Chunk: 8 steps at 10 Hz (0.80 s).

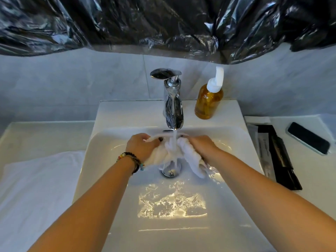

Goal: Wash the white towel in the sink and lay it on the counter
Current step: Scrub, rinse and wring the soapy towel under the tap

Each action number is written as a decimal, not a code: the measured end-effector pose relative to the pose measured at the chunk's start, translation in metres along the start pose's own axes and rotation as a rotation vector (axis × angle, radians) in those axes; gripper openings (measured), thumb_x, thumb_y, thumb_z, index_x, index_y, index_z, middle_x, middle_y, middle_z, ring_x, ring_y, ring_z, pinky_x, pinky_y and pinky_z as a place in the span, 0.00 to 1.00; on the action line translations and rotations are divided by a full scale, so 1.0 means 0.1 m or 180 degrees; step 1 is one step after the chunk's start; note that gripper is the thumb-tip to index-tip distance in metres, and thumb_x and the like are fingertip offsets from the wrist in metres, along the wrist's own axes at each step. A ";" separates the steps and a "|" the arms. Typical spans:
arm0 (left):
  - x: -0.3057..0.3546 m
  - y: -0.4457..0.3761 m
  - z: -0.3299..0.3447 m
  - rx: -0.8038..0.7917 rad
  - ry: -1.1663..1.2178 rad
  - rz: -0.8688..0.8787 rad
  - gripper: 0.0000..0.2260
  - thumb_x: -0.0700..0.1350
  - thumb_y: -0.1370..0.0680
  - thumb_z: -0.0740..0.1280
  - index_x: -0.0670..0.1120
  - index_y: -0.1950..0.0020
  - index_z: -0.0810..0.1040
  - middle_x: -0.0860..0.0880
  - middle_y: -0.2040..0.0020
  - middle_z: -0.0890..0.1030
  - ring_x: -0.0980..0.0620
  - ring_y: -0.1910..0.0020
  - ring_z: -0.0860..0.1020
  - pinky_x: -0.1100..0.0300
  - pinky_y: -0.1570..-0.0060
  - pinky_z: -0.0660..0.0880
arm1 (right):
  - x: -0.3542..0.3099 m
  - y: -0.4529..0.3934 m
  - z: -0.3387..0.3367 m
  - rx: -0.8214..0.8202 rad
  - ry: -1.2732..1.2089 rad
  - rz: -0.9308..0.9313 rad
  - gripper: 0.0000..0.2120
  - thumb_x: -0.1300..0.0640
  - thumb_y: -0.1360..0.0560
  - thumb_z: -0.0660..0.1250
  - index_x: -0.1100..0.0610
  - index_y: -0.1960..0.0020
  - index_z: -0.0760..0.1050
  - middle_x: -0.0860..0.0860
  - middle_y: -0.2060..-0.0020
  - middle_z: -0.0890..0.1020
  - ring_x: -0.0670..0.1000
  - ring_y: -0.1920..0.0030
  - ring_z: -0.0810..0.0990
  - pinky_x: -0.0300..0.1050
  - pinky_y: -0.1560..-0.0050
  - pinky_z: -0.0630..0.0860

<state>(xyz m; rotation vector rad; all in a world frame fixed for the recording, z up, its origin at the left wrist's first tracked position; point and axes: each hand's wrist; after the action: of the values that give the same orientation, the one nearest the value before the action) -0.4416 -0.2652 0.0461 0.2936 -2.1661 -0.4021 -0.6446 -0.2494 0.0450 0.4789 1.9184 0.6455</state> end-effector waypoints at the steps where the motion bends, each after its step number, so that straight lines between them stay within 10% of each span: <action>1: 0.16 0.11 -0.04 0.0796 0.0374 0.0506 0.10 0.52 0.27 0.73 0.48 0.62 0.79 0.53 0.68 0.78 0.56 0.68 0.74 0.67 0.69 0.69 | -0.08 0.13 0.03 0.1298 -0.0025 -0.0912 0.14 0.42 0.28 0.69 0.53 0.55 0.82 0.47 0.61 0.83 0.48 0.59 0.80 0.42 0.60 0.74; 2: 0.21 0.21 -0.15 0.1028 0.0353 0.0898 0.08 0.50 0.28 0.73 0.50 0.63 0.78 0.53 0.69 0.79 0.57 0.68 0.74 0.64 0.67 0.71 | -0.23 0.39 -0.08 0.1328 0.0137 -0.1529 0.11 0.45 0.27 0.70 0.52 0.59 0.80 0.45 0.66 0.81 0.44 0.63 0.77 0.38 0.64 0.70; 3: 0.16 0.20 -0.31 0.0200 0.0411 0.0343 0.09 0.52 0.31 0.77 0.50 0.61 0.80 0.50 0.64 0.83 0.51 0.62 0.80 0.57 0.59 0.78 | 0.05 0.27 -0.30 0.0887 0.0971 -0.0648 0.20 0.48 0.22 0.63 0.63 0.62 0.75 0.59 0.68 0.75 0.55 0.60 0.76 0.44 0.58 0.73; 4: 0.08 0.15 -0.38 -0.0927 -0.0544 -0.0844 0.21 0.63 0.32 0.74 0.46 0.56 0.82 0.47 0.57 0.85 0.48 0.57 0.82 0.56 0.58 0.77 | 0.49 0.26 -0.37 0.1667 0.1931 0.1265 0.20 0.50 0.16 0.52 0.66 0.47 0.71 0.42 0.64 0.63 0.66 0.51 0.74 0.55 0.42 0.72; 5: 0.00 0.16 -0.27 -0.0688 -0.0828 -0.0781 0.23 0.63 0.24 0.65 0.43 0.46 0.77 0.44 0.48 0.81 0.45 0.52 0.79 0.58 0.57 0.73 | 0.30 0.26 -0.20 0.0576 -0.0357 0.1131 0.22 0.41 0.21 0.59 0.60 0.47 0.75 0.55 0.62 0.77 0.54 0.65 0.78 0.43 0.68 0.78; 6: -0.17 0.31 -0.03 -0.0325 -0.1317 0.0151 0.26 0.66 0.21 0.55 0.54 0.28 0.67 0.50 0.32 0.74 0.46 0.36 0.74 0.49 0.37 0.70 | 0.40 0.39 -0.09 0.1020 0.0750 -0.0278 0.21 0.42 0.20 0.56 0.52 0.32 0.70 0.54 0.38 0.75 0.57 0.39 0.75 0.53 0.39 0.74; 8: -0.63 0.43 0.56 0.0417 -0.2866 0.1820 0.21 0.60 0.23 0.54 0.49 0.39 0.72 0.47 0.50 0.80 0.43 0.51 0.77 0.40 0.47 0.67 | 0.78 0.19 0.49 0.1504 0.2833 -0.1806 0.29 0.41 0.25 0.56 0.50 0.27 0.65 0.56 0.36 0.72 0.60 0.45 0.73 0.56 0.50 0.73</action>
<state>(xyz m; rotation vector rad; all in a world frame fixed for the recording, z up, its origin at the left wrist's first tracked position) -0.4533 -0.1932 -0.0149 -0.5445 -3.0058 -0.0450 -0.6315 -0.1776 -0.0145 -0.1360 2.9043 -0.0167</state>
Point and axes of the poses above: each hand's wrist, its own y-axis away from the middle knuckle, its own z-axis out of the palm, x = y × z
